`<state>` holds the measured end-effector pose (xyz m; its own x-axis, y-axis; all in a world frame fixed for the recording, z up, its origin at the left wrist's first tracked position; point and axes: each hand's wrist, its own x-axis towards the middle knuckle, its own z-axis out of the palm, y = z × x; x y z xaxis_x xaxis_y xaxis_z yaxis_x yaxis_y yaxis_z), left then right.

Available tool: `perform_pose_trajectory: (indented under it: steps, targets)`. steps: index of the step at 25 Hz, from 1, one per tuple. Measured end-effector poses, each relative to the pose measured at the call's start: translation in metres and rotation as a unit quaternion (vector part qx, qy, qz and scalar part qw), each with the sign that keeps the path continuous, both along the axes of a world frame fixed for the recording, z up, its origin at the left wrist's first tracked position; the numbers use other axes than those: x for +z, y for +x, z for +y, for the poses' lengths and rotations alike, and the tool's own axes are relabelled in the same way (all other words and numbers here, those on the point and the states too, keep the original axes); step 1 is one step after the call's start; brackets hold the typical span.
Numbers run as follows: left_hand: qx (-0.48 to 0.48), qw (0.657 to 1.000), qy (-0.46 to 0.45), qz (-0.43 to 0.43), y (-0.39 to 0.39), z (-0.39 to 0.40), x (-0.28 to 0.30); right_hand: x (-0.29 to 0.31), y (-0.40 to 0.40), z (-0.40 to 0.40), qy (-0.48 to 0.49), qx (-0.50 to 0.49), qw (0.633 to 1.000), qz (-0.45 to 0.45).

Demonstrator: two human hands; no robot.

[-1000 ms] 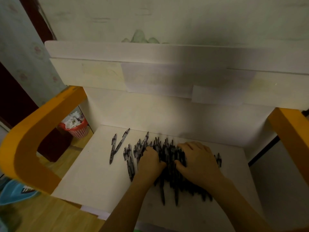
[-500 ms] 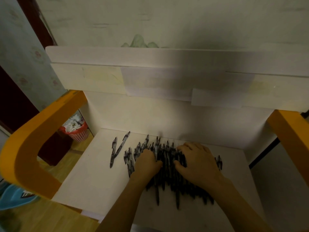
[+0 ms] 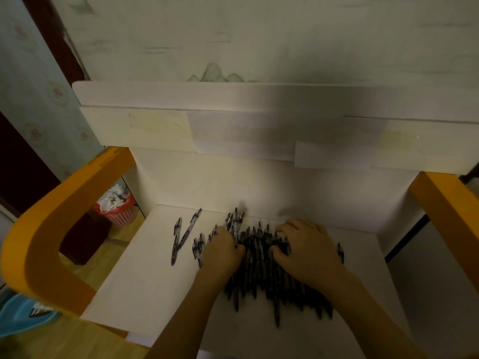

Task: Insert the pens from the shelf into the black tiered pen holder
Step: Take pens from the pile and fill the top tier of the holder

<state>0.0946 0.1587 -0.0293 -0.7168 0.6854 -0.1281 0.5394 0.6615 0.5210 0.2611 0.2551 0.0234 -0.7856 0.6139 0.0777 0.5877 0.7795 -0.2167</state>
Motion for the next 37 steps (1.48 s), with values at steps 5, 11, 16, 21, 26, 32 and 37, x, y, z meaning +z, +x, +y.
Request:
perform_pose_trajectory:
  steps: [5,11,16,21,26,32,37]
  targets:
    - [-0.027,0.999,0.025,-0.029,-0.001,-0.001,0.002,0.004,0.000,-0.003,0.006,-0.007,1.000,0.003]
    - [-0.028,0.996,0.069,-0.047,-0.002,-0.002,0.011,0.011,0.001,-0.007,0.012,-0.019,1.000,0.010]
    - [-0.051,0.992,0.095,-0.060,-0.007,-0.001,0.025,0.023,0.003,-0.011,0.025,-0.037,0.999,0.014]
    - [-0.060,0.986,0.140,-0.074,-0.006,0.000,0.038,0.037,0.004,-0.015,0.044,-0.052,0.998,0.013]
    - [-0.099,0.972,0.174,-0.120,-0.006,0.001,0.051,0.054,0.010,-0.021,0.066,-0.073,0.995,0.031]
    - [-0.162,0.963,0.179,-0.119,-0.004,0.001,0.083,0.085,0.017,-0.031,0.127,-0.120,0.984,0.038]
    - [-0.236,0.951,0.167,-0.110,0.008,0.009,0.120,0.115,0.032,-0.043,0.172,-0.174,0.969,0.045]
